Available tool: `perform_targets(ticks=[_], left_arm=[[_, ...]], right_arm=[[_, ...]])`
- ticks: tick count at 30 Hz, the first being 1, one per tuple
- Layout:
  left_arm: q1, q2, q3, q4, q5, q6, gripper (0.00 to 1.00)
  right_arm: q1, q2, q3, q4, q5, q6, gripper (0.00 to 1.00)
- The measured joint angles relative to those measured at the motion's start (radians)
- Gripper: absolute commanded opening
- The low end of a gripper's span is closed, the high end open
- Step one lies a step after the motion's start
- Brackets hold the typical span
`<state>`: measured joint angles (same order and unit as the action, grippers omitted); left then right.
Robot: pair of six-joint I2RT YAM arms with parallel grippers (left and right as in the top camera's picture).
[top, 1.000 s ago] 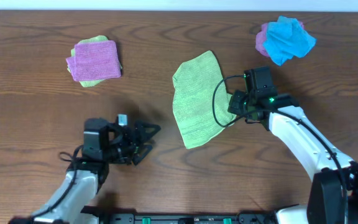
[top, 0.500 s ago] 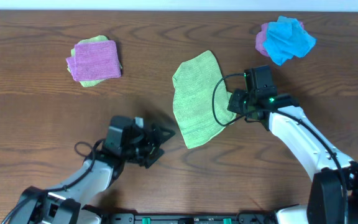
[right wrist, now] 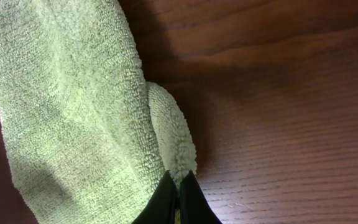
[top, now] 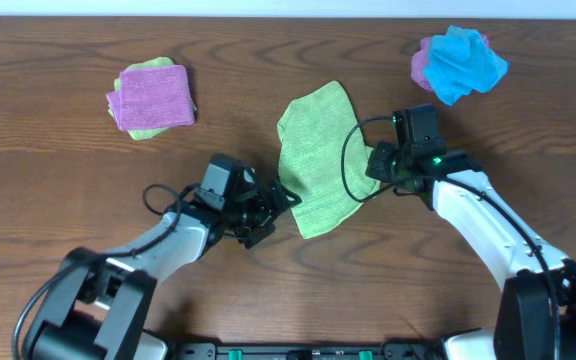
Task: Fold the cloth
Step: 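Reach the left gripper to the green cloth's left corner and grasp it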
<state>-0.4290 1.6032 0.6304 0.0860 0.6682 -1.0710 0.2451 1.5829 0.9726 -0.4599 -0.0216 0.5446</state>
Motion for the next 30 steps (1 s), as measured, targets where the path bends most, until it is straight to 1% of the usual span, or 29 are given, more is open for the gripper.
perform_targets(ticks=[10,18,25,30], left_arm=[[-0.048,0.058,0.033,0.053,-0.011,-0.003,0.96],[-0.095,0.058,0.037,0.072,-0.06,-0.024,0.96],[-0.168,0.058,0.043,0.083,-0.137,-0.059,0.96],[-0.174,0.071,0.044,0.127,-0.159,-0.079,0.96]], right_arm=[[0.0,0.0,0.0,0.0,0.0,0.0,0.01],[0.0,0.0,0.0,0.0,-0.001,0.007,0.01],[0.0,0.0,0.0,0.0,-0.008,0.009,0.01],[0.0,0.0,0.0,0.0,-0.008,0.012,0.01]])
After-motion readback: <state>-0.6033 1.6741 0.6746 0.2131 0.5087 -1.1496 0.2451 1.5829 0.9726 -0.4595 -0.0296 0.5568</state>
